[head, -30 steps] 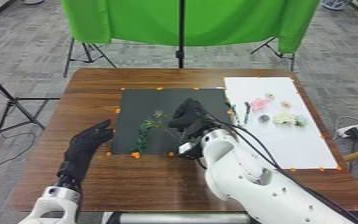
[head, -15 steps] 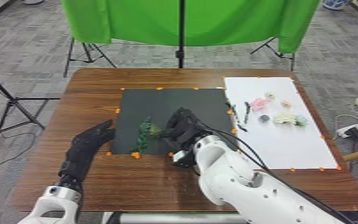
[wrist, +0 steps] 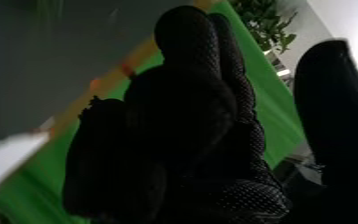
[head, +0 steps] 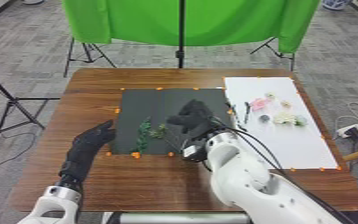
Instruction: Arrange flowers
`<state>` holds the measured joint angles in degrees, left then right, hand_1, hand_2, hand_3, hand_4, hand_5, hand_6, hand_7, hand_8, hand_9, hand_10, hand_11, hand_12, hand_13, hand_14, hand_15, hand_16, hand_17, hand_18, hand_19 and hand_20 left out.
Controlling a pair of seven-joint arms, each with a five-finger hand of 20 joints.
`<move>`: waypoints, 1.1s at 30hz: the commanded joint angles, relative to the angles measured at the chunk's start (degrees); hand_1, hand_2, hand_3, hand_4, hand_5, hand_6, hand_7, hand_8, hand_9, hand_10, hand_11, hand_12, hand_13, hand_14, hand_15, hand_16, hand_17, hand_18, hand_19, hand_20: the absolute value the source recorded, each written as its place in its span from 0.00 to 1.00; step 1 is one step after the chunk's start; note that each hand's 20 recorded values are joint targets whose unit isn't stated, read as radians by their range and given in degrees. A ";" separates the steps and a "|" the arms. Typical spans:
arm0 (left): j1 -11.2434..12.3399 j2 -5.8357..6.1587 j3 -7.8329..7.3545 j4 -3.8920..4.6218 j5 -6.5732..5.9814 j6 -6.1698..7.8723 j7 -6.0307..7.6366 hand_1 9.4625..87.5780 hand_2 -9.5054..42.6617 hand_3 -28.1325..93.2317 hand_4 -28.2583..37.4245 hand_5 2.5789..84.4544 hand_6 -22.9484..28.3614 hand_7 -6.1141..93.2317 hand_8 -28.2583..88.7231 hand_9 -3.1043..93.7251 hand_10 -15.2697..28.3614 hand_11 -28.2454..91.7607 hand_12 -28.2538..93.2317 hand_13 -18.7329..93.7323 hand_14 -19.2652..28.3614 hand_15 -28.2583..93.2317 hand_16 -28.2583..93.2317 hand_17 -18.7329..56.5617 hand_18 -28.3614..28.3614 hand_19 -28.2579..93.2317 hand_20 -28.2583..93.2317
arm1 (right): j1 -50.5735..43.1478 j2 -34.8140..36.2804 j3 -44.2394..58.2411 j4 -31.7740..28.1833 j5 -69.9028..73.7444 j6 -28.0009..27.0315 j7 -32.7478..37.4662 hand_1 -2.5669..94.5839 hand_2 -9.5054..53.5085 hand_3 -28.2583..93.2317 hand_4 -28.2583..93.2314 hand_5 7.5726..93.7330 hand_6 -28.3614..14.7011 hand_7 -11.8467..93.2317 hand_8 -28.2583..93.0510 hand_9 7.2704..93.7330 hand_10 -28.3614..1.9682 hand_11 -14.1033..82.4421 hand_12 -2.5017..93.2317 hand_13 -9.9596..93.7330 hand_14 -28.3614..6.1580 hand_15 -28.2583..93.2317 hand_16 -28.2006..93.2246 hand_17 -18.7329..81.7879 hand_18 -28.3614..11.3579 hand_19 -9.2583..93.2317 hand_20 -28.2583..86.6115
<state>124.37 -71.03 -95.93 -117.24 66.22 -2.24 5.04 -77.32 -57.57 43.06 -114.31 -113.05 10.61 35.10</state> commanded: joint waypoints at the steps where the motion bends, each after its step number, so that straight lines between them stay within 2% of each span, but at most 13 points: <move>1: 0.91 -0.42 -0.25 0.14 0.27 -0.61 -0.88 0.21 0.12 0.76 0.11 0.50 0.54 0.12 0.21 0.47 0.65 0.35 0.36 0.43 0.76 0.39 0.27 0.25 0.76 0.29 0.39 | -2.76 4.92 1.51 -2.92 3.10 -12.94 4.90 0.35 0.22 0.71 0.14 0.84 0.55 0.26 0.18 0.98 0.49 0.50 0.28 1.00 0.71 0.70 0.44 0.91 0.53 1.00 0.60; 9: 0.55 -0.39 -0.21 0.20 0.33 -0.73 -0.93 0.21 0.12 0.75 0.12 0.49 0.54 0.12 0.20 0.47 0.65 0.35 0.36 0.43 0.76 0.39 0.27 0.25 0.76 0.29 0.39 | -1.20 3.50 -2.60 -1.42 4.43 -15.13 4.90 0.35 0.26 0.69 0.15 0.85 0.54 0.25 0.18 0.98 0.48 0.50 0.28 1.00 0.70 0.70 0.43 0.91 0.53 1.00 0.59; 19: 0.72 -0.60 -0.21 0.18 0.31 -0.84 -0.92 0.21 0.12 0.75 0.12 0.50 0.54 0.12 0.21 0.47 0.65 0.35 0.36 0.43 0.76 0.39 0.27 0.25 0.76 0.29 0.39 | -0.99 2.03 -3.32 -1.23 6.46 -14.85 3.22 0.35 0.27 0.69 0.15 0.84 0.54 0.24 0.18 0.98 0.48 0.50 0.28 1.00 0.70 0.70 0.43 0.91 0.53 1.00 0.60; 22: 0.57 -0.68 -0.27 0.25 0.33 -0.88 -0.94 0.21 0.12 0.75 0.12 0.50 0.54 0.12 0.20 0.47 0.65 0.35 0.36 0.43 0.76 0.39 0.27 0.25 0.76 0.29 0.39 | -2.75 3.17 0.48 -3.26 11.30 -15.19 2.88 0.35 0.27 0.69 0.15 0.84 0.54 0.24 0.18 0.98 0.48 0.50 0.28 1.00 0.70 0.70 0.44 0.91 0.53 1.00 0.59; 26: 1.01 -0.79 -0.56 0.07 0.25 -0.46 -0.94 0.21 0.12 0.75 0.11 0.50 0.54 0.12 0.20 0.47 0.65 0.35 0.36 0.43 0.76 0.39 0.27 0.25 0.76 0.29 0.39 | -7.07 6.21 11.73 -8.15 18.82 -18.58 1.69 0.35 0.24 0.69 0.16 0.84 0.55 0.25 0.19 0.97 0.48 0.50 0.28 1.00 0.70 0.70 0.44 0.90 0.52 1.00 0.59; 28: 1.32 -0.80 -0.70 -0.03 0.12 -0.26 -0.92 0.21 0.12 0.75 0.11 0.50 0.54 0.12 0.20 0.47 0.65 0.35 0.36 0.43 0.76 0.39 0.27 0.25 0.76 0.29 0.39 | -8.36 7.94 16.85 -9.51 19.32 -17.35 1.12 0.35 0.21 0.70 0.15 0.84 0.56 0.25 0.19 0.97 0.48 0.50 0.28 1.00 0.70 0.69 0.44 0.90 0.52 1.00 0.60; 31: 1.56 -0.70 -0.64 -0.14 0.01 0.02 -1.14 0.21 0.12 0.75 0.12 0.50 0.54 0.12 0.21 0.47 0.65 0.35 0.36 0.43 0.76 0.39 0.27 0.25 0.76 0.29 0.39 | -6.75 10.28 18.62 -7.59 9.76 -12.06 2.04 0.36 0.16 0.71 0.15 0.85 0.57 0.26 0.19 0.97 0.49 0.50 0.28 1.00 0.70 0.69 0.44 0.90 0.51 1.00 0.61; 33: 1.40 -0.64 -0.51 -0.11 0.10 -0.26 -1.17 0.21 0.12 0.75 0.12 0.50 0.54 0.12 0.21 0.47 0.65 0.35 0.36 0.43 0.76 0.39 0.27 0.25 0.76 0.29 0.39 | -4.09 11.12 18.13 -4.72 3.62 -12.94 5.23 0.35 0.12 0.72 0.15 0.83 0.56 0.25 0.18 0.97 0.50 0.51 0.29 1.00 0.70 0.69 0.45 0.89 0.50 1.00 0.62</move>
<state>124.77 -71.34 -96.38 -117.29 66.23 -2.40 4.71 -86.95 -52.74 57.95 -123.94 -90.00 -8.47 36.92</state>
